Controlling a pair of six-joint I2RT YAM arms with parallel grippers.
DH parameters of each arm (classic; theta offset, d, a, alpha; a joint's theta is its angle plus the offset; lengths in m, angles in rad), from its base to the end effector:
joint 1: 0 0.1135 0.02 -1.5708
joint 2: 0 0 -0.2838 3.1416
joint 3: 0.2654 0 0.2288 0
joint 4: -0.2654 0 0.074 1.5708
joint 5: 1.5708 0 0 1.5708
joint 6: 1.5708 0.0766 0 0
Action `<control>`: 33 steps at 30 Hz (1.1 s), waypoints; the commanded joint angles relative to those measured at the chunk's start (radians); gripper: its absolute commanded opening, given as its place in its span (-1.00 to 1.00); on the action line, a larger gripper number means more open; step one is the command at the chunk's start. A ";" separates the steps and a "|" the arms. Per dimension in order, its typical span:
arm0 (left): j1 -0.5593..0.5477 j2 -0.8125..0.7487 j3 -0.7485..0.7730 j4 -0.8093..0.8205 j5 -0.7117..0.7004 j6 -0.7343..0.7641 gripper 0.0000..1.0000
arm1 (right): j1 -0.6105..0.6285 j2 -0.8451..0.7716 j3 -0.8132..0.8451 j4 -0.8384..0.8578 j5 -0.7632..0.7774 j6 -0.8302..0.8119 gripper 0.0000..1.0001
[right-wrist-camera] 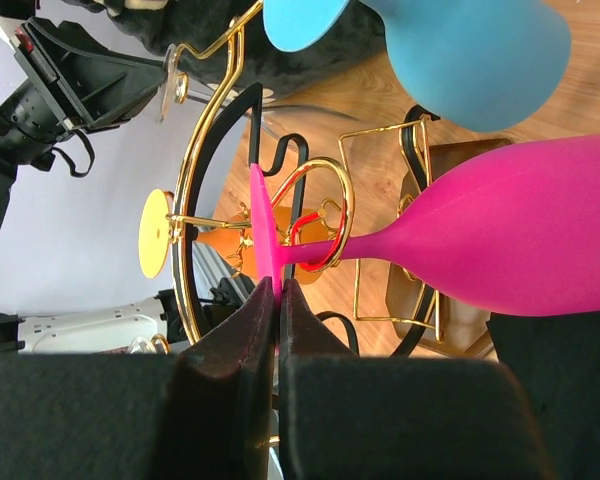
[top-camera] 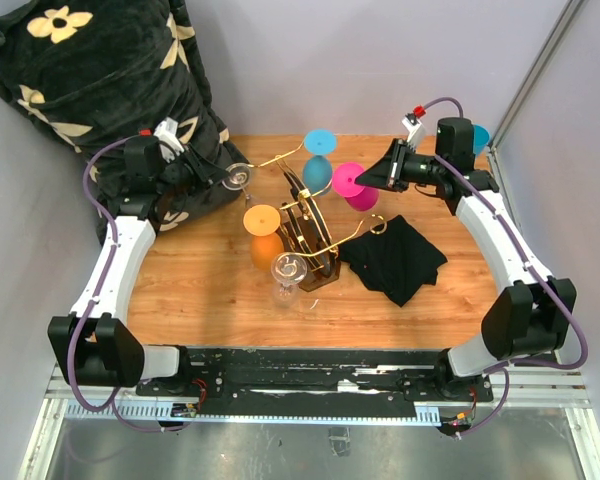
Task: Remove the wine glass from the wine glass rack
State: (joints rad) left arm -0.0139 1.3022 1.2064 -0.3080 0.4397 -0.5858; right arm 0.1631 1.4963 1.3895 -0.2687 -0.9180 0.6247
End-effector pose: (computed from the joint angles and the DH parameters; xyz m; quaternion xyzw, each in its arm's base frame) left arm 0.3015 -0.0368 0.3694 -0.1145 0.8153 -0.3327 0.4599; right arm 0.3226 0.1148 0.3884 -0.0732 0.7785 0.5318 0.3253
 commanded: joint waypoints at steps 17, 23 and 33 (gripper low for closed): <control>-0.011 0.003 0.038 0.035 0.007 -0.059 -0.99 | -0.053 -0.076 -0.051 0.100 -0.058 0.064 -0.99; -0.011 0.010 0.069 0.066 -0.096 -0.067 -0.99 | -0.056 -0.079 -0.068 0.142 -0.075 0.099 -0.99; -0.011 0.024 0.039 0.226 -0.158 -0.178 -0.99 | -0.065 -0.081 -0.055 0.164 -0.086 0.122 -0.99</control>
State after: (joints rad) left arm -0.0257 1.3235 1.2449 -0.2184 0.3351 -0.7128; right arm 0.1177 1.4494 1.3300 -0.1535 -0.9791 0.7292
